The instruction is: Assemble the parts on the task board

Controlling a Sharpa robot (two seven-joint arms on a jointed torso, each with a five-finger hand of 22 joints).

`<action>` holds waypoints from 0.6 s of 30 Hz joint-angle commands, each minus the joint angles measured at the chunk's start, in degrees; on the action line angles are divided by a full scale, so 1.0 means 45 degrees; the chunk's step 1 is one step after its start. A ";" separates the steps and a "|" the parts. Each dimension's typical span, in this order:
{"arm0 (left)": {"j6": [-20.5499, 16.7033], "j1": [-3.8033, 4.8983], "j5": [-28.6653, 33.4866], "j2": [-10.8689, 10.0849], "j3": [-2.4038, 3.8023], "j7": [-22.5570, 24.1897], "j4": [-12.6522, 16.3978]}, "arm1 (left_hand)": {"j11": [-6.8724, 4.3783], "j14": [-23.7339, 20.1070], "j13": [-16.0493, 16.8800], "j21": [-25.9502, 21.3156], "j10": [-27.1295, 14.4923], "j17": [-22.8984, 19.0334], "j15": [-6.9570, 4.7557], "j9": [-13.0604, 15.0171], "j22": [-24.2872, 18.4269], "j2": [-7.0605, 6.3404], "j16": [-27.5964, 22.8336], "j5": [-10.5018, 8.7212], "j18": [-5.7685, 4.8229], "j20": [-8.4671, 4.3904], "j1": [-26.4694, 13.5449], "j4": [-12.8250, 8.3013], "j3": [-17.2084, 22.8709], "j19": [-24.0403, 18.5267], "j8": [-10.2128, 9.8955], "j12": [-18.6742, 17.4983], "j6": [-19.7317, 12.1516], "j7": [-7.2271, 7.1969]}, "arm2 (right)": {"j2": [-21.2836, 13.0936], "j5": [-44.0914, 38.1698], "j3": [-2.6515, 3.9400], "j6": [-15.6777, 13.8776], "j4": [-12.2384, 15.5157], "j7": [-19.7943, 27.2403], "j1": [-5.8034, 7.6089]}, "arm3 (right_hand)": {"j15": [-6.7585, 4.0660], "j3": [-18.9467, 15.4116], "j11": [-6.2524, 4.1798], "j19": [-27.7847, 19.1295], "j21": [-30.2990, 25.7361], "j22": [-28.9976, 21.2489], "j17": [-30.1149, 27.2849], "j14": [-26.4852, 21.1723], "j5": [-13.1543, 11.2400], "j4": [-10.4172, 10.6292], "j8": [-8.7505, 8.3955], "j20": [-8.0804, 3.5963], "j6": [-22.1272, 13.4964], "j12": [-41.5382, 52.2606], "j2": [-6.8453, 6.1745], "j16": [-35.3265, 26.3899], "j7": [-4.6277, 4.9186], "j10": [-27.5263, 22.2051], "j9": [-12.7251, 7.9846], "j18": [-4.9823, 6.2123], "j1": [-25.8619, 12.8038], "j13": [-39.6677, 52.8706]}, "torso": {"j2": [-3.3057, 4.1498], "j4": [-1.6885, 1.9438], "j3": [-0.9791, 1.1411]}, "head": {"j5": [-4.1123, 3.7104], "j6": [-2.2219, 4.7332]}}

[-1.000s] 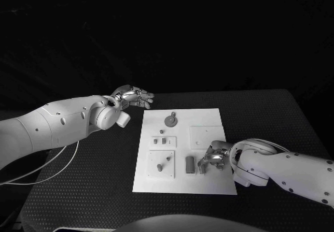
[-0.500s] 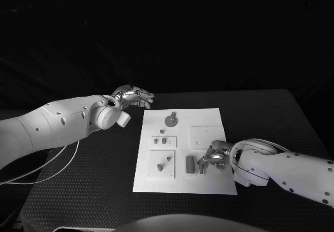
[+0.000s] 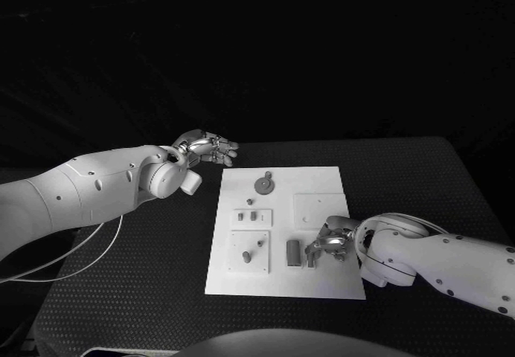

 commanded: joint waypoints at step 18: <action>0.0169 0.0011 0.0010 0.0008 0.0006 0.0074 0.0009 | -0.0037 0.0027 -0.0013 0.0048 -0.0038 0.0022 0.0055 -0.0017 -0.0006 -0.0029 -0.0053 0.0014 -0.0047 0.0040 -0.0116 0.0071 -0.0007 -0.0093 0.0060 0.0054 -0.0034 0.0009 | -0.0227 -0.0165 -0.0034 0.0280 0.0224 0.1376 -0.0080 | 0.0034 0.0163 0.0159 -0.0108 -0.0165 0.0168 -0.0024 -0.0151 -0.0015 0.0919 -0.0180 0.0098 -0.0575 -0.0084 -0.1637 -0.0152 0.0239 -0.0193 -0.0145 0.0174 -0.0212 -0.0018 | -0.0005 0.0002 0.0003 | 0.0025 -0.0003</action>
